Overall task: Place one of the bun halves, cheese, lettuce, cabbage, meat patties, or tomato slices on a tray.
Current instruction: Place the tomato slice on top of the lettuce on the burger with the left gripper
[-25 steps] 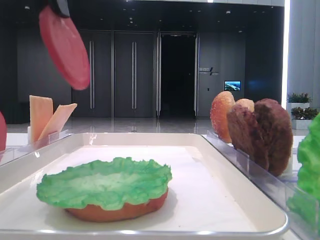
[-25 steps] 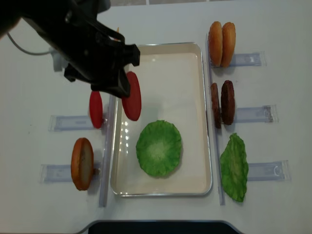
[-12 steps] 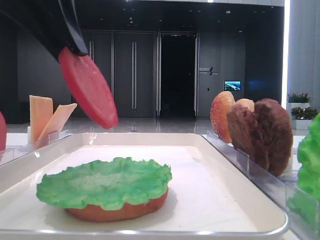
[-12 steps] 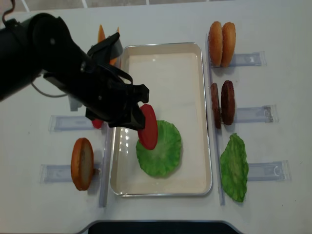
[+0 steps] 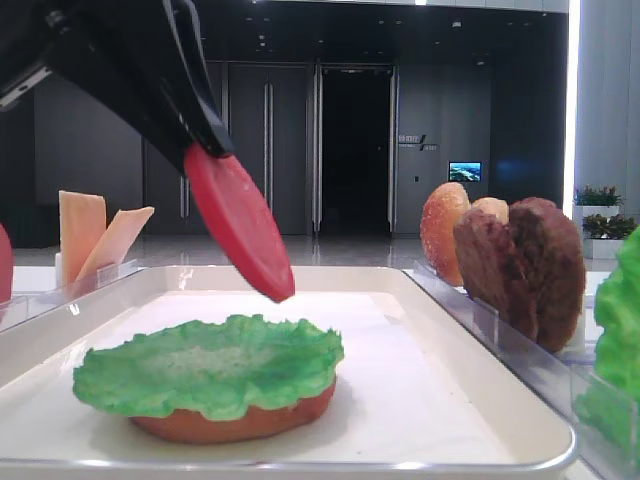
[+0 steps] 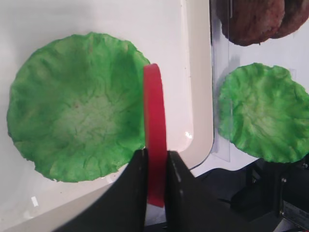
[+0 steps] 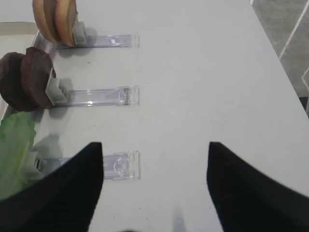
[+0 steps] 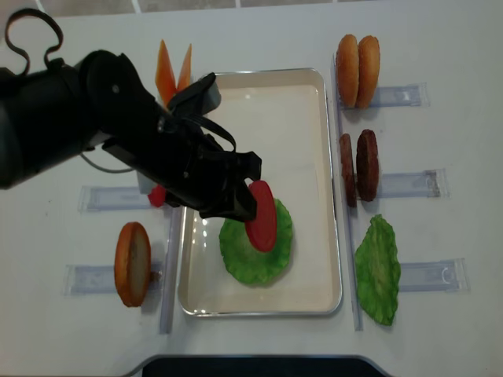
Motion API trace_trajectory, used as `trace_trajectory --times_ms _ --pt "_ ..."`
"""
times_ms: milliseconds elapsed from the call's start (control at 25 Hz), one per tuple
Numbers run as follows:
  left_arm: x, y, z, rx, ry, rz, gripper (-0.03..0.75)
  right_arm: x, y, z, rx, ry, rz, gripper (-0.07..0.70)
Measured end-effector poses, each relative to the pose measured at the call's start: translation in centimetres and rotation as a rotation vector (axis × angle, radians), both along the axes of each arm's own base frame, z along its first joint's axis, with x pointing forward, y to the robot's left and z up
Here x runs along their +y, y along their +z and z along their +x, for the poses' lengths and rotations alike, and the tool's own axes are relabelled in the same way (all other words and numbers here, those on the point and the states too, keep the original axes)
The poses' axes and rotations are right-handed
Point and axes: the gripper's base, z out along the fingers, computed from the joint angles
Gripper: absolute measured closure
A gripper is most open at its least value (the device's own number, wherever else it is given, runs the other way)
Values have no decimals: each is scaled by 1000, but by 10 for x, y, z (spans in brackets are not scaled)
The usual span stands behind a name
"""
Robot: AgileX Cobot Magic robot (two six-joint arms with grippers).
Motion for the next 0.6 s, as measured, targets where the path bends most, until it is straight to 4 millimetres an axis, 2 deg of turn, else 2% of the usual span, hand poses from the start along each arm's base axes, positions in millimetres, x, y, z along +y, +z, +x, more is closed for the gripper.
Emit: trace_trajectory --times_ms 400,600 --pt "-2 -8 4 -1 6 1 652 0 0 0 0 0 0 161" --pt "-7 -18 6 23 -3 6 652 0 0 0 0 0 0 161"
